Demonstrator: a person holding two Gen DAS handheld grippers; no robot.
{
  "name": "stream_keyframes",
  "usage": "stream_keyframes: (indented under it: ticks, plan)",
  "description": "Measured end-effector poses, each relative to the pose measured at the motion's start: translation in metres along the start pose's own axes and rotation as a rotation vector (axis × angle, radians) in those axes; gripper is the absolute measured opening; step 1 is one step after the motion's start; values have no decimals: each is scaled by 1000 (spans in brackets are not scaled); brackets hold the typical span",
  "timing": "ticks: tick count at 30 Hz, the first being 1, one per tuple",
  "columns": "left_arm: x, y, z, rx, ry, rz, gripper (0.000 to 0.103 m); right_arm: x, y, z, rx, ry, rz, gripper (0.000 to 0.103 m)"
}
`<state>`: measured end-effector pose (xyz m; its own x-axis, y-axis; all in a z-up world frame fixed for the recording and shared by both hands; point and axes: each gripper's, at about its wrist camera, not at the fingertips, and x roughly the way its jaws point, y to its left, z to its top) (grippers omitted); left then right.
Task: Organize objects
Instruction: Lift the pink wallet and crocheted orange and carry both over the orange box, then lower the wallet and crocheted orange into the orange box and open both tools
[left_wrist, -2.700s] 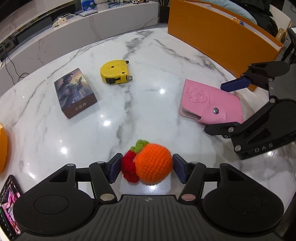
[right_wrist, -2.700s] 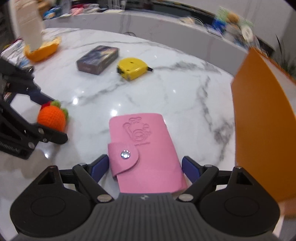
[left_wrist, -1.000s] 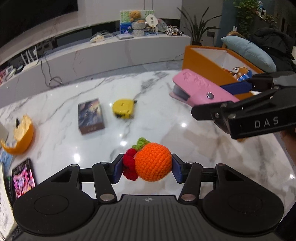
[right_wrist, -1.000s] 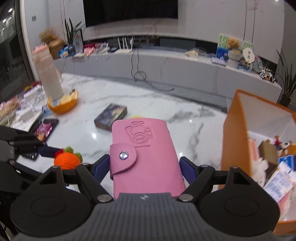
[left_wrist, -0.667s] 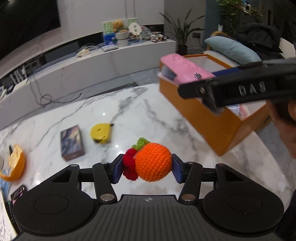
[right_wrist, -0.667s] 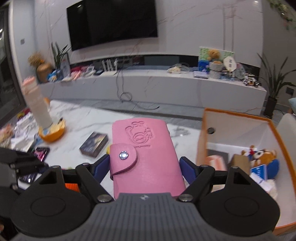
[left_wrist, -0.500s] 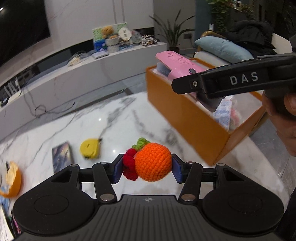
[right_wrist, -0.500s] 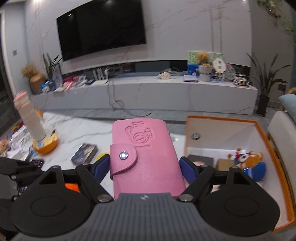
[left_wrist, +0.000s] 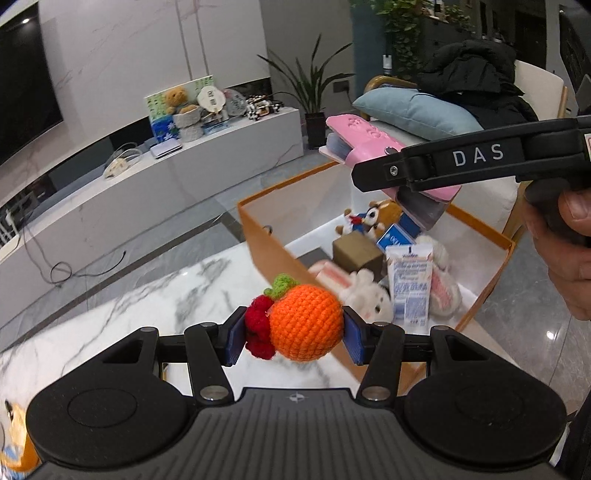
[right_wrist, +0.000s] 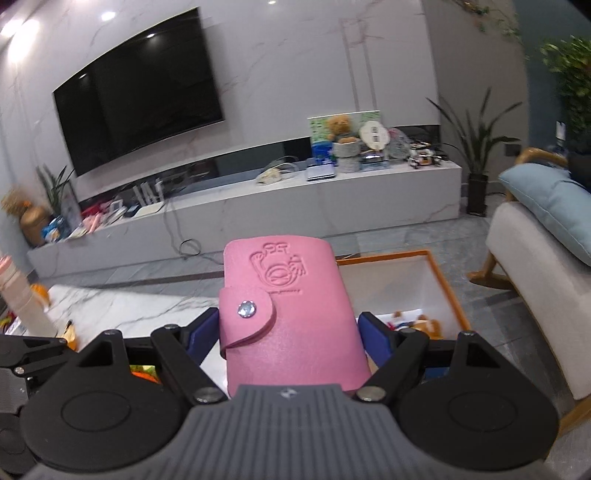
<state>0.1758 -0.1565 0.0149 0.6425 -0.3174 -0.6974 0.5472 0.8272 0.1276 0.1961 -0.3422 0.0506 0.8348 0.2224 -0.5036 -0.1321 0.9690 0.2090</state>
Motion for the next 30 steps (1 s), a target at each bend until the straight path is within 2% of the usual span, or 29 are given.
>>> stream_keyframes:
  ticks: [10, 15, 23, 30]
  plan:
    - [30, -35, 29, 74, 0, -54, 61, 18, -28, 14, 10, 28, -39, 81]
    - [51, -56, 32, 150, 8, -26, 61, 34, -40, 21, -3, 51, -59, 81]
    - [81, -76, 35, 147, 44, -81, 61, 67, -65, 21, 11, 96, -80, 81]
    - [102, -87, 33, 164, 84, -98, 61, 95, -73, 14, 11, 141, -78, 81]
